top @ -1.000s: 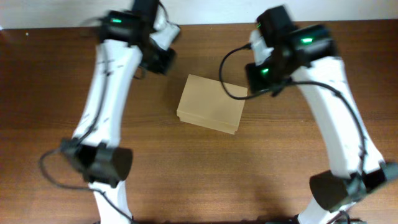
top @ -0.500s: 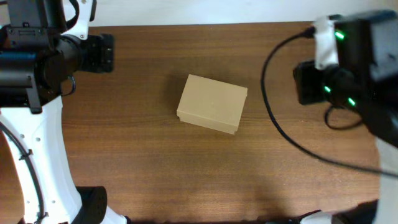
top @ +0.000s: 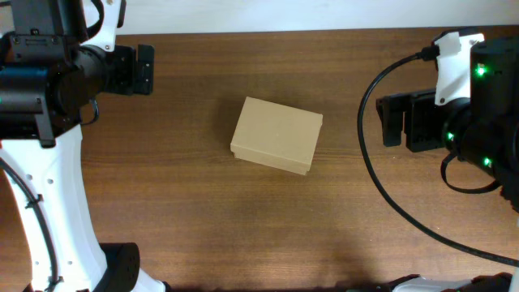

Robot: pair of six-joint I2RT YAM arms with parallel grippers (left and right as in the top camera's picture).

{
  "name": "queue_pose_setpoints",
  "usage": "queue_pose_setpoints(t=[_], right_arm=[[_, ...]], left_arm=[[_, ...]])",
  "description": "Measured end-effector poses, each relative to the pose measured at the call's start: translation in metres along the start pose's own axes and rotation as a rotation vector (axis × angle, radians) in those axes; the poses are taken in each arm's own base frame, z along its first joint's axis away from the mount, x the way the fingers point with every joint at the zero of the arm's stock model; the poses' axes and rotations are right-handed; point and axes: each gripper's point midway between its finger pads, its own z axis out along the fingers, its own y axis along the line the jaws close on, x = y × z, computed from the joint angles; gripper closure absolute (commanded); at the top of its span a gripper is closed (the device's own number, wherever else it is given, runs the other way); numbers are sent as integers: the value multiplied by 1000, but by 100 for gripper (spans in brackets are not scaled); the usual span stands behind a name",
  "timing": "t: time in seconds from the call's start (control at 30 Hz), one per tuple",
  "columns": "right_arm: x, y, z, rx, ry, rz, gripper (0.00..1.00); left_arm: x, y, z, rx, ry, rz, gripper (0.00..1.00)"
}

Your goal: Pack container

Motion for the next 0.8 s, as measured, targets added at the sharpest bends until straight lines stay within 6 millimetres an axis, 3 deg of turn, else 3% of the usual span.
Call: queue_pose_setpoints(t=[0.37, 0.47, 0.6, 0.7, 0.77, 0.8], right_arm=[[0, -1, -1, 4, -4, -1, 1], [-6, -14, -7, 28, -60, 41, 1], [-4, -47, -31, 88, -215, 146, 1], [10, -60, -44, 128, -312, 186, 1], [27, -64, -47, 142, -344, 200, 1], [47, -65, -48, 152, -369, 209, 1]], left_arm=[[0, 0, 0, 0, 0, 0, 1], [0, 0, 0, 0, 0, 0, 1], [0, 0, 0, 0, 0, 0, 1], [1, 0, 0, 0, 2, 0, 1], [1, 0, 0, 1, 4, 0, 1], [1, 0, 0, 1, 5, 0, 1]])
